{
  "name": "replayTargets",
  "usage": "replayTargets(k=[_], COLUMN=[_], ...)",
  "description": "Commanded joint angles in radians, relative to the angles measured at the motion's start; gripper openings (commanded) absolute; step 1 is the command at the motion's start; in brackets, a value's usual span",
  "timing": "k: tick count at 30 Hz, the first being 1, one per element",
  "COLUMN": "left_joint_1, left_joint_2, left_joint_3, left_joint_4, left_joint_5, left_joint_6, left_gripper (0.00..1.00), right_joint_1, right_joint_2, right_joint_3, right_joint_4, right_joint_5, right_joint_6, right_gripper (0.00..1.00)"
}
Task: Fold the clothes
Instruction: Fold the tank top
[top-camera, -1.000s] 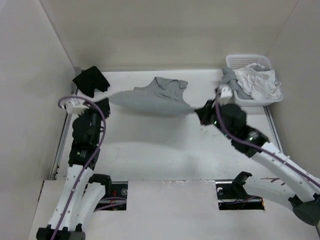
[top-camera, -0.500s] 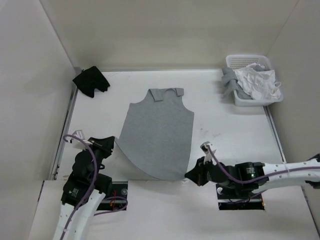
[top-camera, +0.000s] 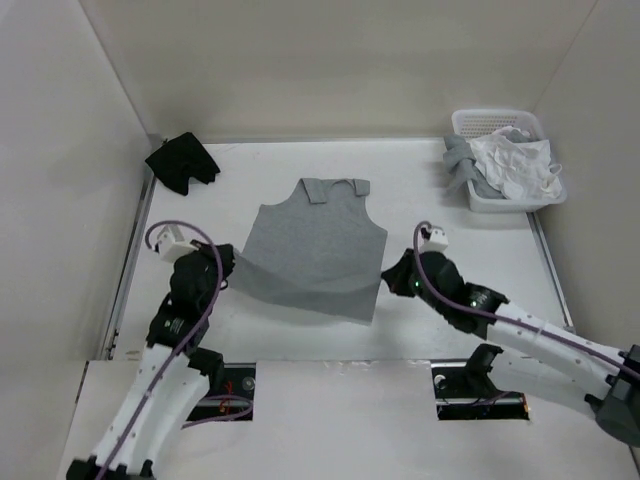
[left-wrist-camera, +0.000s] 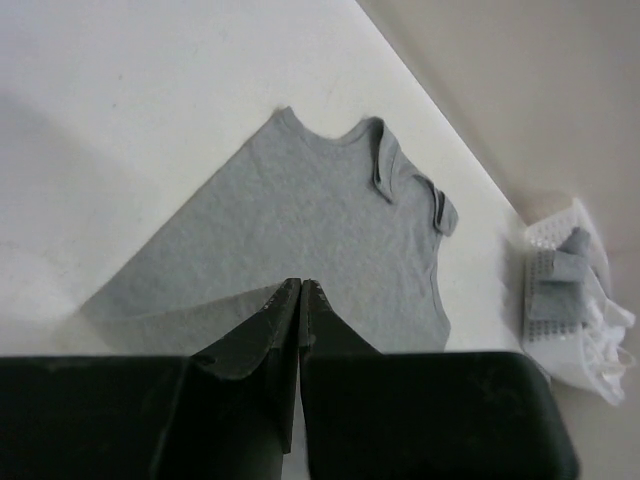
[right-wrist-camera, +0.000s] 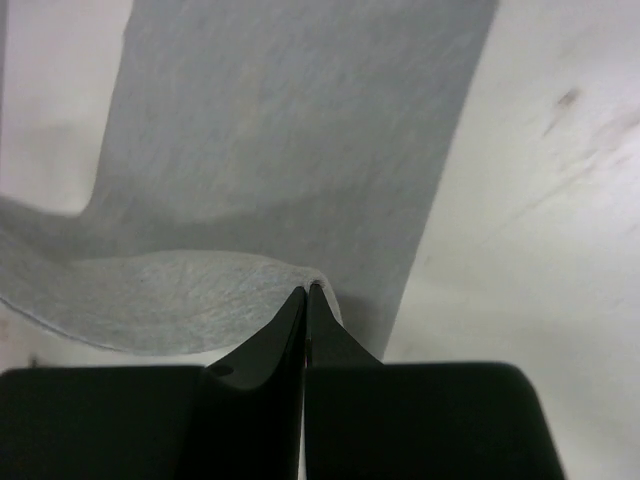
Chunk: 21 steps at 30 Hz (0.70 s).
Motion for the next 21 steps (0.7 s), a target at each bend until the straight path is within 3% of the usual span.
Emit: replayTargets(k=[1,3,6,10,13,15,18,21], left_joint_1=[0.011,0.005,0.024,0.080,0.100,0.114,0.126,0.130], left_joint_2=[0.225,0.471,0.783,1.148,1.358,1.449,1.485,1.356], left_joint_3=[0.058,0.148,0.321,0.612,0.838,0.930,0.958,0.760], left_joint_4=[0.422,0.604,0.729,0.737,0.677,0.662,0.648,0.700], left_joint_5=[-0.036,-0.042,-0.033,0.005,0.076,0.090,0.130,0.153], left_joint_6=[0.017,0.020,0.049,0.044,0.051,0.054,0.080,0.060], left_gripper=[0.01,0.01,0.02,0.02,0.10,0.27,0.48,0.47], right_joint_1=[-0.185,-0.290,-0.407,-0.553,-0.630,-0.658,-0.664,-0.650], right_joint_2=[0.101,0.217,0.383,0.648,0.854,0.978,1.066,1.006], right_joint_3=[0.118,0.220,0.363,0.588,0.771,0.878,0.954,0.841], right_joint_4=[0.220,0.269,0.290,0.305,0.285,0.279,0.236,0.257], right_joint_5=[-0.182,-0.238,-0.285,-0.359,-0.391,-0.385,-0.373,-0.347], right_joint_6=[-0.173,-0.218,-0.259,-0.276,-0.273,-0.264,-0.250,-0.256], right_gripper=[0.00,0.00,0.01,0.01,0.04,0.15,0.43,0.49])
